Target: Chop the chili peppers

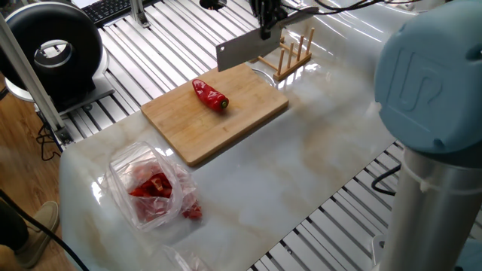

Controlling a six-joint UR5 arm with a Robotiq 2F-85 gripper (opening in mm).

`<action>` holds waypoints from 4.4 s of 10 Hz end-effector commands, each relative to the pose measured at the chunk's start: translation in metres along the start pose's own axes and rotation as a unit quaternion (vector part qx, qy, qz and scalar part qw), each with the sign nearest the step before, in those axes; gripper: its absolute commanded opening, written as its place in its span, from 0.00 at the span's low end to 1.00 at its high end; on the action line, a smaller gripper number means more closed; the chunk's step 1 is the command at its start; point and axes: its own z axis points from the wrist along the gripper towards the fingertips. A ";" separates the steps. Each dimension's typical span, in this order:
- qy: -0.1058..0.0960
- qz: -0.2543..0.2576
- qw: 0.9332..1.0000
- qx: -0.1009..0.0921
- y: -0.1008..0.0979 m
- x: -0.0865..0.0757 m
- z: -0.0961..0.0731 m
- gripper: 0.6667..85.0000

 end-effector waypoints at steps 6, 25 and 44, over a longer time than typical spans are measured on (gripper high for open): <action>-0.018 -0.053 0.998 0.025 -0.016 -0.029 -0.001 0.01; -0.026 -0.111 0.993 -0.008 -0.023 -0.145 0.030 0.01; -0.040 -0.137 0.990 -0.003 -0.019 -0.134 0.015 0.01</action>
